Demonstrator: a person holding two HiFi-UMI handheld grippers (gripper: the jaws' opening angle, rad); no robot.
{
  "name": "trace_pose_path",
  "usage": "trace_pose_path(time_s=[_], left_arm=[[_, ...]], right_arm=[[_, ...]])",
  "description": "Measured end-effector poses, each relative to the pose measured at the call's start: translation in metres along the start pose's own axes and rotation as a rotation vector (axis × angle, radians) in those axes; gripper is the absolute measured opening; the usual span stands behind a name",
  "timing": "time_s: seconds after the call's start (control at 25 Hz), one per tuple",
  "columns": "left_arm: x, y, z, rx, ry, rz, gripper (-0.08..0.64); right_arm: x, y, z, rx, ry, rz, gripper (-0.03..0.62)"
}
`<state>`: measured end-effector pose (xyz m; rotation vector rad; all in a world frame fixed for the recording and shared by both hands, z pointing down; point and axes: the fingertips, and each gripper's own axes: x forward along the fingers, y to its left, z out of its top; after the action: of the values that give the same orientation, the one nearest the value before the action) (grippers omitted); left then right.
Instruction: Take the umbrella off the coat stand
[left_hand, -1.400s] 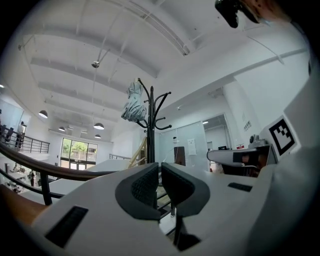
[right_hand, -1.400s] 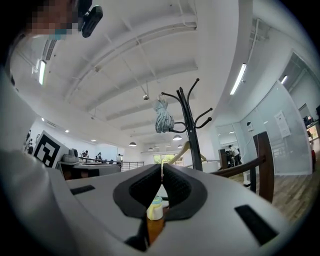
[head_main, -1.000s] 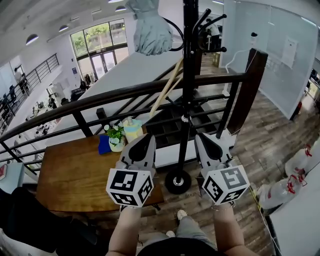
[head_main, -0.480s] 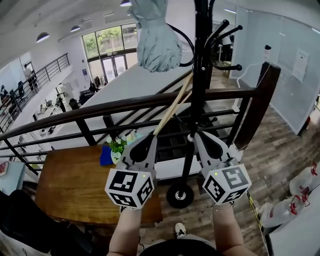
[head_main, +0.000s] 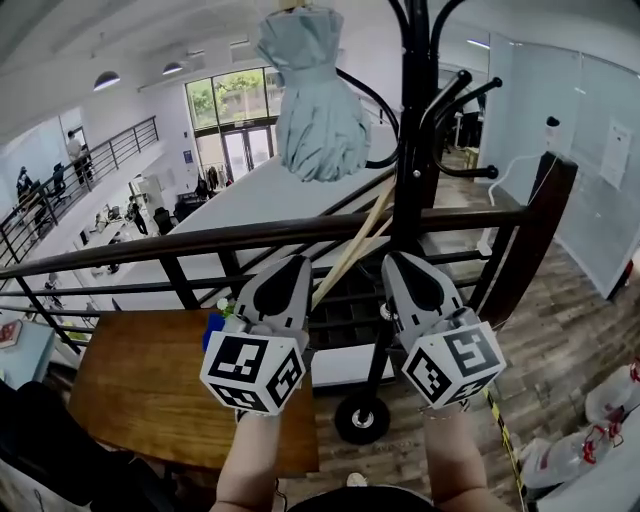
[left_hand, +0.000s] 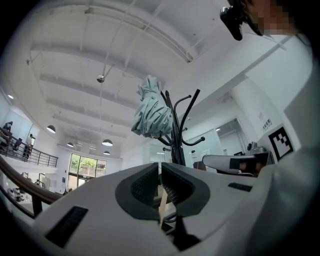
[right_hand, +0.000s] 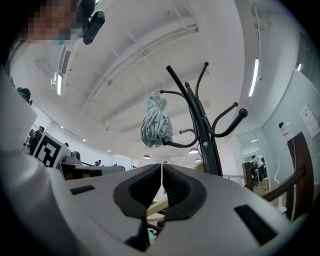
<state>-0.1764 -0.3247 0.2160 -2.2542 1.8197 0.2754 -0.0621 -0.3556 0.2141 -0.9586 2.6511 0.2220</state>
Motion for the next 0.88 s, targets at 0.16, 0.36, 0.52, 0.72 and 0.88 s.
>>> trace_pose_path(time_s=[0.16,0.36,0.52,0.72,0.88], left_arm=[[0.007,0.007,0.023,0.004,-0.053,0.01,0.028],[0.011,0.014,0.052,0.06,-0.094,0.03,0.028],[0.013,0.018,0.076,0.105,-0.124,0.048,0.028],[0.02,0.02,0.101,0.153,-0.157,0.05,0.028],[0.023,0.028,0.121,0.165,-0.193,0.062,0.028]], right_arm=[[0.013,0.007,0.019,0.033,-0.056,0.076,0.029],[0.026,0.015,0.04,0.032,-0.103,0.142,0.029],[0.038,0.023,0.063,0.014,-0.153,0.188,0.029],[0.051,0.035,0.089,-0.024,-0.199,0.237,0.029],[0.058,0.04,0.099,-0.043,-0.215,0.258,0.029]])
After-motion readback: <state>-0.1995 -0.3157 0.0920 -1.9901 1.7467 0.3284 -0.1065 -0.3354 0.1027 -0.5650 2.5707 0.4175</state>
